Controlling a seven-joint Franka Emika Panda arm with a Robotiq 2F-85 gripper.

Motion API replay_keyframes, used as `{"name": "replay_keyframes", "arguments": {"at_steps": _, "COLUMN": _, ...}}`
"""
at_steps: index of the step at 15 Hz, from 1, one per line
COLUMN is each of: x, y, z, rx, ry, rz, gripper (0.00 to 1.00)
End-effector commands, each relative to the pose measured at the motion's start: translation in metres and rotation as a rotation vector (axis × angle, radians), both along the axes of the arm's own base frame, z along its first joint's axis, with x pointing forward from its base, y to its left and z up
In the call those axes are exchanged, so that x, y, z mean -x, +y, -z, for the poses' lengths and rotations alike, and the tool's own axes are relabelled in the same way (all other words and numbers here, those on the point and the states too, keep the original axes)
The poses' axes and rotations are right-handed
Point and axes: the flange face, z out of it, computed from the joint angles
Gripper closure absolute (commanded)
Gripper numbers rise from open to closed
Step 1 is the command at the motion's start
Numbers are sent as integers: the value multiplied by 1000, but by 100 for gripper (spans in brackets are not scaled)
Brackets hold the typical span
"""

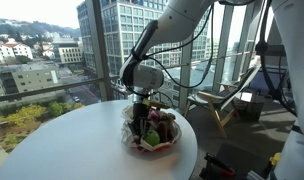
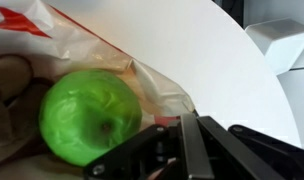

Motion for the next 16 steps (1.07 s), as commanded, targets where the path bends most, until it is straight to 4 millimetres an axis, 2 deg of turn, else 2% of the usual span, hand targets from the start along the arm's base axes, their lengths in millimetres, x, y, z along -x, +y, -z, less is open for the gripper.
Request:
{"name": "replay_keyframes", "arguments": {"at_steps": 1, "x": 5, "y": 4, "z": -64, "rx": -53, "ry": -114, "rz": -14, "gripper": 100}}
{"name": "replay_keyframes", "arguments": {"at_steps": 8, "x": 18, "y": 7, "z": -173, "rx": 24, "ry": -325, "rz": -15, "gripper": 100}}
{"name": "replay_keyframes", "arguments": {"at_steps": 10, "x": 21, "y": 12, "z": -193, "rx": 60, "ry": -367, "rz": -23, "gripper": 100}}
{"name": "replay_keyframes", "arguments": {"at_steps": 13, "x": 18, "y": 24, "z": -198, "rx": 100, "ry": -377, "rz": -47, "gripper": 100}}
{"name": "replay_keyframes", "arguments": {"at_steps": 15, "x": 12, "y": 39, "z": -178, "rx": 153, "ry": -341, "rz": -75, "gripper": 100}}
{"name": "replay_keyframes", "arguments": {"at_steps": 16, "x": 10, "y": 50, "z": -158, "rx": 170, "ry": -304, "rz": -101, "gripper": 100}}
